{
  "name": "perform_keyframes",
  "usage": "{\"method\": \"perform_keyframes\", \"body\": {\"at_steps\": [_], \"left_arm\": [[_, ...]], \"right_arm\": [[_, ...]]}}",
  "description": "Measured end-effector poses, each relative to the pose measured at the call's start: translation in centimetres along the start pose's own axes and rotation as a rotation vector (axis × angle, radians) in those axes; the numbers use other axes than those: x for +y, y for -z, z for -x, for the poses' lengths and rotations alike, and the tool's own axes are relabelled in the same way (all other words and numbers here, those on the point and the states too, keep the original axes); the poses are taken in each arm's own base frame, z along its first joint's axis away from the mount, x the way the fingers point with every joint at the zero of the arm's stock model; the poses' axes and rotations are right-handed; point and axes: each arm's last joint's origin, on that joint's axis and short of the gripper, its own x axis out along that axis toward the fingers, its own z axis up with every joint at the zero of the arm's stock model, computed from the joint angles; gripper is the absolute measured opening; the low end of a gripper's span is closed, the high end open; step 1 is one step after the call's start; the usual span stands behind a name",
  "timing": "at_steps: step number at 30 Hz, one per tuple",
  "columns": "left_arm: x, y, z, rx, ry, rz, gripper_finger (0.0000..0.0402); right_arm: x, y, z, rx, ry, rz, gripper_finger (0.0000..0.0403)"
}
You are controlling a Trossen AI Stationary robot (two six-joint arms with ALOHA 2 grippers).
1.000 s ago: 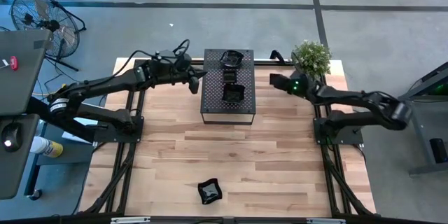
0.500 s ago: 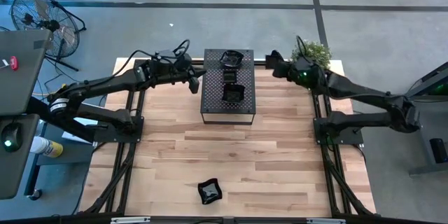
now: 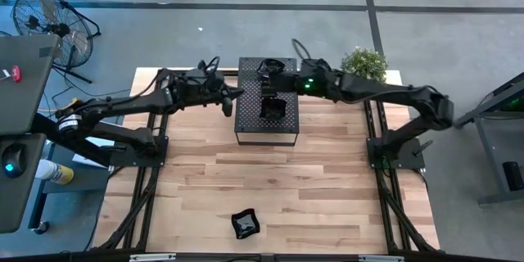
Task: Pick & Place Mini shaped plates
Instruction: Stack the square plate on top of the stacked square plates on the shelf
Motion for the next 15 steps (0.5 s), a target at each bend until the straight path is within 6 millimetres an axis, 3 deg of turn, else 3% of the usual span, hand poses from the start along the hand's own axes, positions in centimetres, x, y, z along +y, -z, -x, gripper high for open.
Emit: {"method": "perform_keyframes", "body": {"at_steps": [9,15], "left_arm": [[-0.6,0.4,0.0,0.007,-0.009,-0.029,0.0001],[-0.6,0.4,0.0,0.008,-0.014,-0.034,0.0001]], "right_arm": [[1.8,0.9,-4.0,0.108,0.052,0.002,0.0017],[1.9,1.4,-3.9,0.108,0.096,-0.006,0.0017]]}}
